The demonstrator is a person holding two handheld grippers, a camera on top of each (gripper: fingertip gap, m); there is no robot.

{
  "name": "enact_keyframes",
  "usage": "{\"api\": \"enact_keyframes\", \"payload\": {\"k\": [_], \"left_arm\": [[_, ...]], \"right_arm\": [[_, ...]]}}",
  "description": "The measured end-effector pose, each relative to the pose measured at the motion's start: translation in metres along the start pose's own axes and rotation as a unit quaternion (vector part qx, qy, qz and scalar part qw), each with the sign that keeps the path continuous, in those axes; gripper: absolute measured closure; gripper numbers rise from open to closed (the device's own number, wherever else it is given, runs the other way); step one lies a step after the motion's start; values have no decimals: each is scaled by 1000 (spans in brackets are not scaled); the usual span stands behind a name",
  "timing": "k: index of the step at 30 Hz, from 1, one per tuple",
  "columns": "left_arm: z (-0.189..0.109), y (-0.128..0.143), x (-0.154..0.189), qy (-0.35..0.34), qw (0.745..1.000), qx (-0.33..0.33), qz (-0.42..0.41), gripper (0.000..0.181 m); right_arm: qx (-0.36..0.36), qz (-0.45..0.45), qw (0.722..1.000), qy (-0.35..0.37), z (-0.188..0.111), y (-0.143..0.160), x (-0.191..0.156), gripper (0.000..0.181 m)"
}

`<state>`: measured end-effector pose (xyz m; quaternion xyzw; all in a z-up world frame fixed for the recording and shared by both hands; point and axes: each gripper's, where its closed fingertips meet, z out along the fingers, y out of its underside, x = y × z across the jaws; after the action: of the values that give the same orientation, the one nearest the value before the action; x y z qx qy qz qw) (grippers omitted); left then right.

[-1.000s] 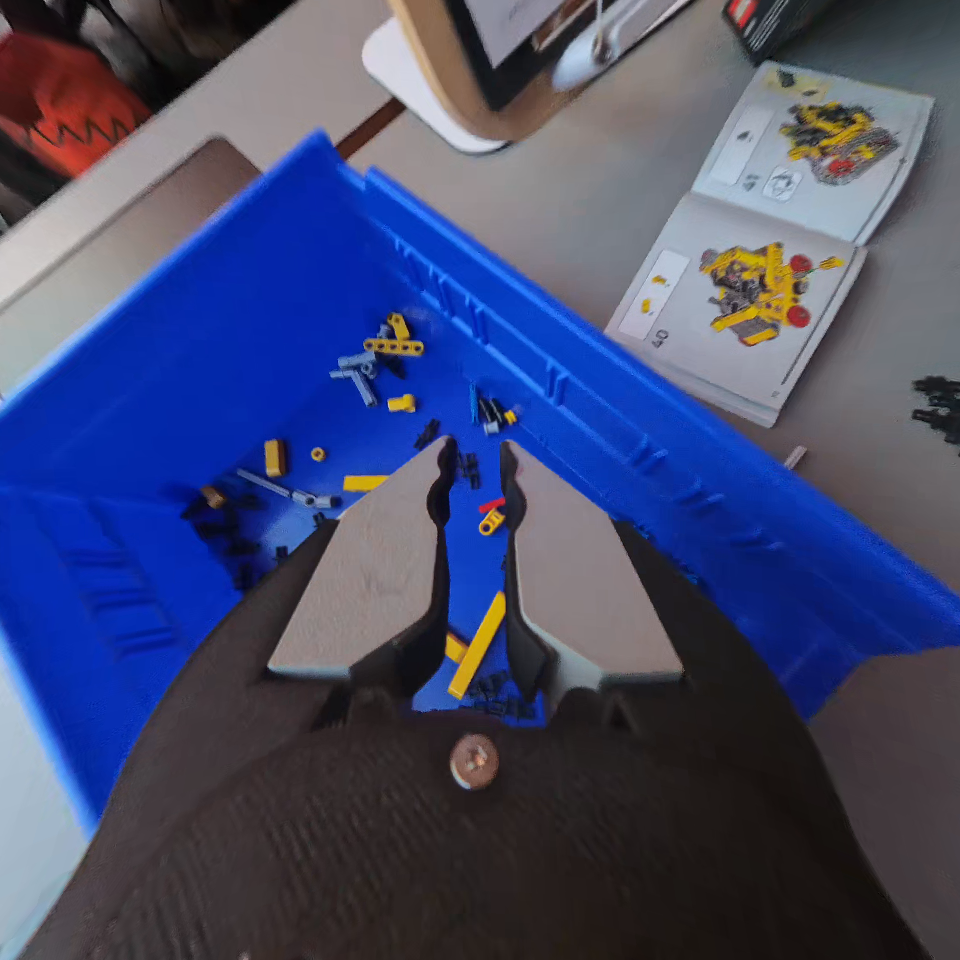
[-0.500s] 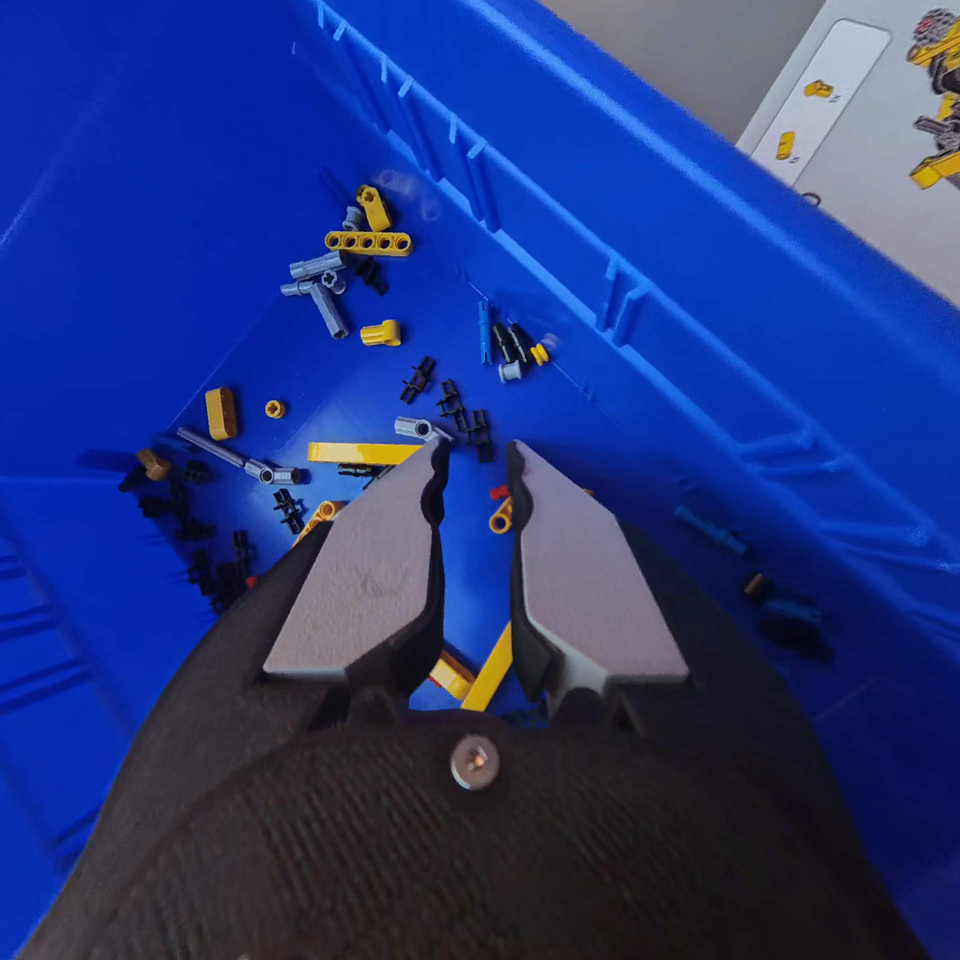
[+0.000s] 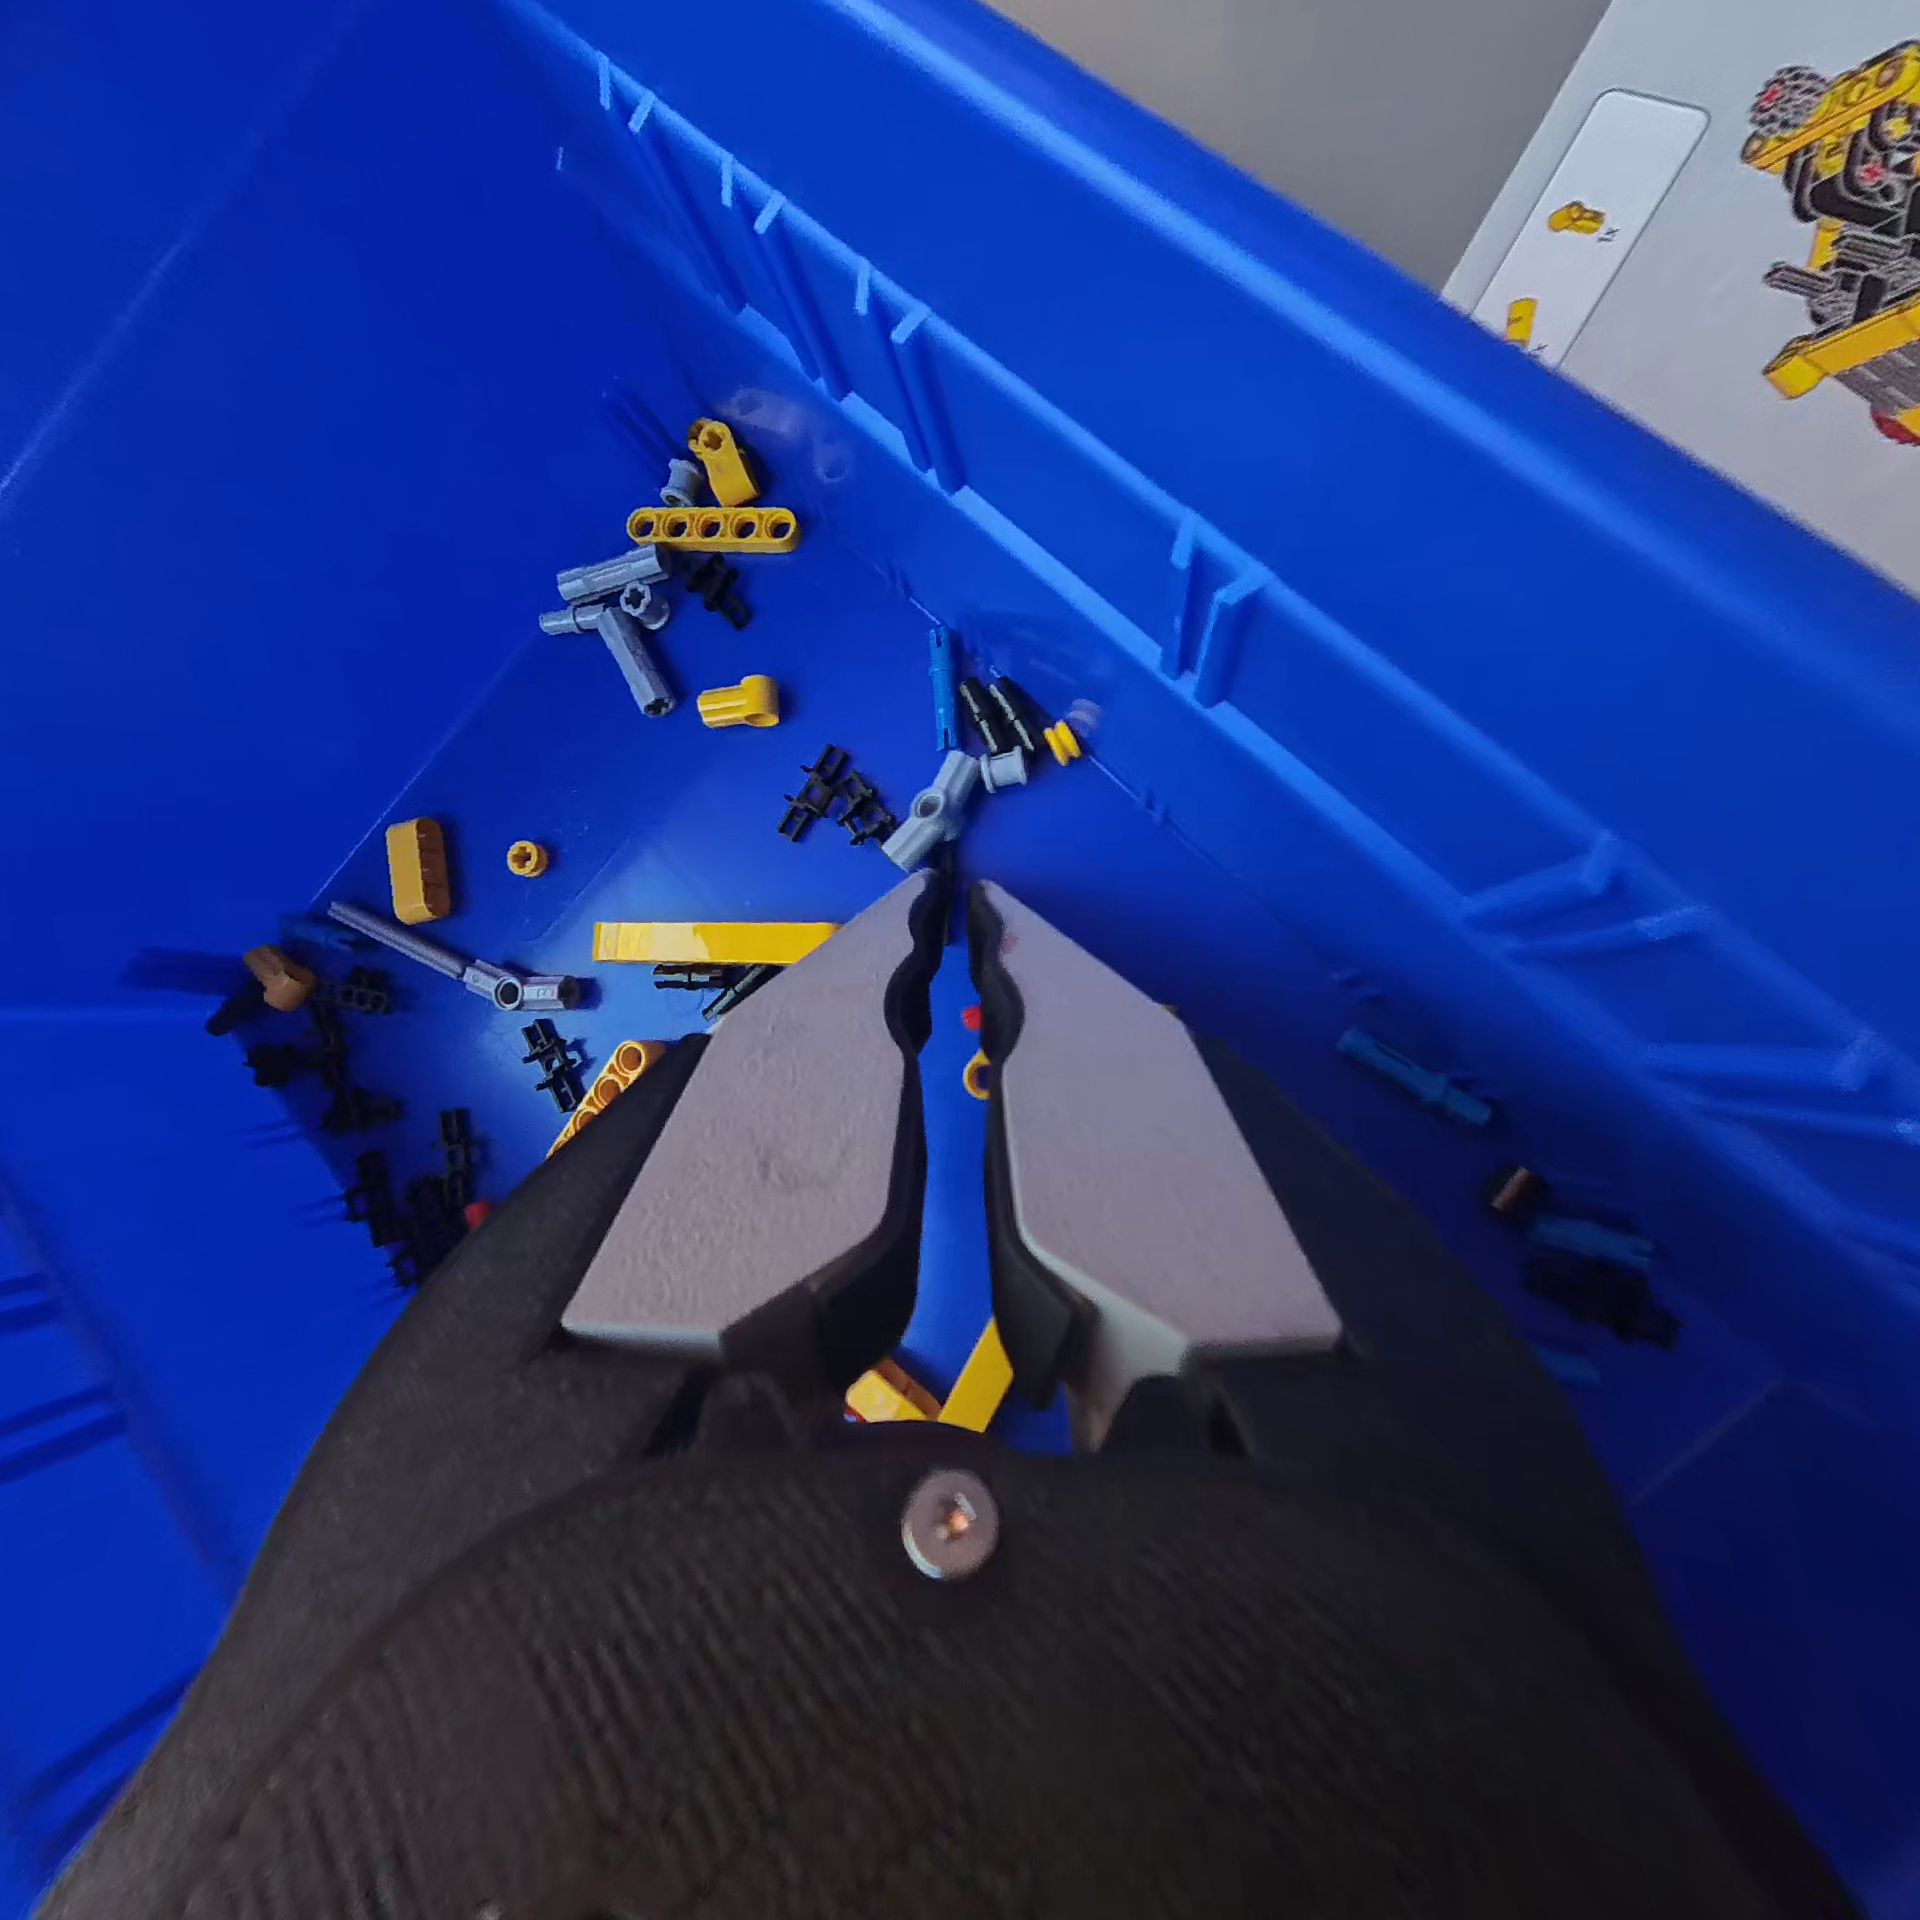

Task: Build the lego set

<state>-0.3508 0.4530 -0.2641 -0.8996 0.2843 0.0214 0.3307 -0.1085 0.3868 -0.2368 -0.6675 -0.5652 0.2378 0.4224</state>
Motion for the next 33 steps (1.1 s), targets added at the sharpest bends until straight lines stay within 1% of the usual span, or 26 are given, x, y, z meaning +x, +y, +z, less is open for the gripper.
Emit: {"api": "enact_keyframes", "payload": {"k": [5, 11, 14, 15, 16, 17, 20, 22, 26, 29, 30, 33], "left_arm": [[-3, 0, -9, -20, 1000, -1, 12, 181], [-16, -8, -13, -14, 999, 30, -13, 181], [-13, -3, -7, 10, 999, 23, -26, 181], [-9, -1, -7, 9, 999, 16, -26, 177], [-6, 2, -7, 4, 1000, 7, -25, 167], [-3, 5, -8, 0, 1000, -3, -21, 163], [-1, 3, -7, 1, 1000, 8, -26, 167], [0, 2, -4, 12, 999, 14, -32, 175], [0, 2, -5, 12, 1000, 16, -23, 175], [-2, 4, -16, -26, 1000, 6, -6, 181], [-5, 0, -18, -29, 999, 17, -8, 181], [-12, -8, -15, -7, 999, 43, -28, 181]], "right_arm": [[0, -3, 1000, 1, 0, 0, 0, 181], [1, -3, 1000, 1, -1, -1, 0, 181], [0, -4, 1000, -1, 0, 0, -1, 181], [-1, -5, 1000, -1, 0, -1, -1, 181], [-1, -6, 1000, -1, 0, -1, -1, 181], [-1, -6, 1000, -1, 0, -1, -2, 181], [0, -7, 1000, -1, -1, -1, -2, 181], [1, -7, 1000, 1, -1, -1, -1, 181], [2, -5, 1000, 1, -2, -2, -1, 181], [2, -8, 1000, 2, -2, -2, -1, 181], [3, -9, 1000, 3, -3, -2, -1, 181], [4, -8, 1000, 3, -3, -3, 0, 181]]}}
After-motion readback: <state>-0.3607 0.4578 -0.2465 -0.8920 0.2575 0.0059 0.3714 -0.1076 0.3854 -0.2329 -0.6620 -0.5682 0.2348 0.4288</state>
